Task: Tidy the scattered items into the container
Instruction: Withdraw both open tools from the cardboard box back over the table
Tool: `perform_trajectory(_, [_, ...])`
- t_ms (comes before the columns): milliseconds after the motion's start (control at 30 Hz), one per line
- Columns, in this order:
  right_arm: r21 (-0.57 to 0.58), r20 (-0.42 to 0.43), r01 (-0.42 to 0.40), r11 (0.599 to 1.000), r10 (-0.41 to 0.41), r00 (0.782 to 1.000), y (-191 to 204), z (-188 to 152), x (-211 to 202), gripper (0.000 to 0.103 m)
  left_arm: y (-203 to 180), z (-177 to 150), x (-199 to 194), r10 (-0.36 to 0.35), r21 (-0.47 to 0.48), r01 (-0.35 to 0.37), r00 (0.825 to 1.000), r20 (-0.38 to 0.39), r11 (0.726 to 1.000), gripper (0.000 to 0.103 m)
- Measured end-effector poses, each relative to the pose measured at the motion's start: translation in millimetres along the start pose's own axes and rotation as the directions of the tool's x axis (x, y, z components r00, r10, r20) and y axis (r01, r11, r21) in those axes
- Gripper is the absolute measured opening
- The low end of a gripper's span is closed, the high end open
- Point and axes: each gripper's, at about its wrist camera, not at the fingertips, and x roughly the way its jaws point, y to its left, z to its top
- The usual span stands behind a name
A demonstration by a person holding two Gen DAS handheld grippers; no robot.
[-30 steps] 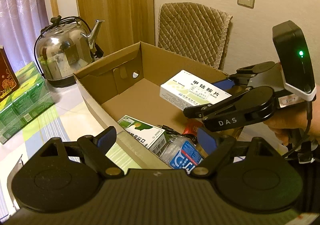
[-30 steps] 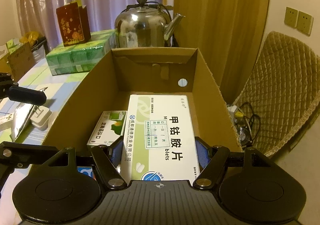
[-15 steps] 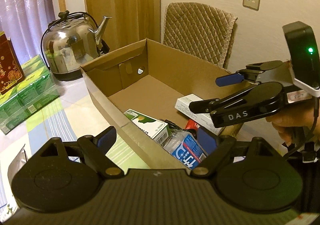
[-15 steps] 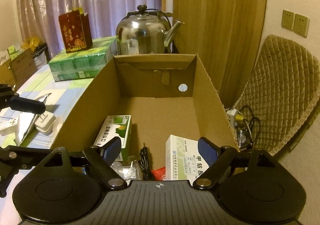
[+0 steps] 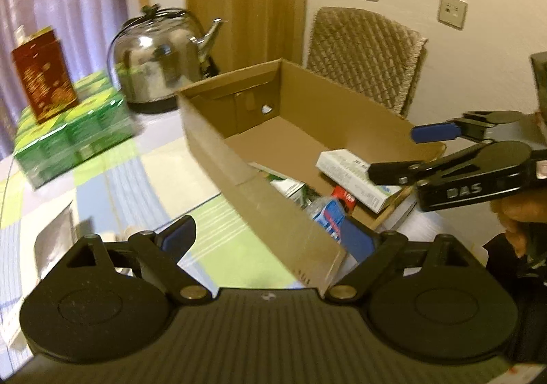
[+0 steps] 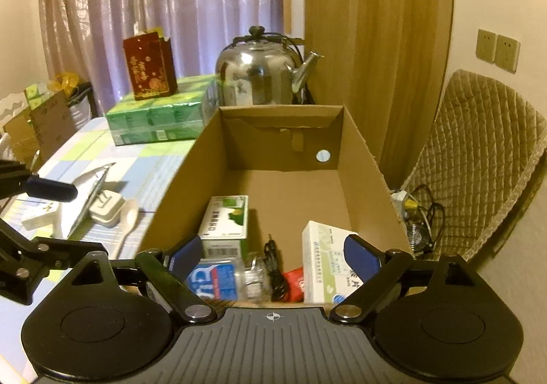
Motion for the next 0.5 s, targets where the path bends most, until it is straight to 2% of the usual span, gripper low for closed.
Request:
perform_trajectory(267, [-0.016,0.019,-0.032,0.999,0.033,0.999,25.4,-8.7,-25.9,0.093,25.4,-34.6,-34.0,0.088,-0.117,-0.088,0.996,-0.008,0.989,0.100])
perform_trajectory(500, [-0.040,0.011,-0.088,0.995,0.088,0.996,53.9,-18.7,-34.1,0.095,49.0,-76.2,-67.6,0.206,-0.192,-0.211,0.977,-0.048,0.958,0.102])
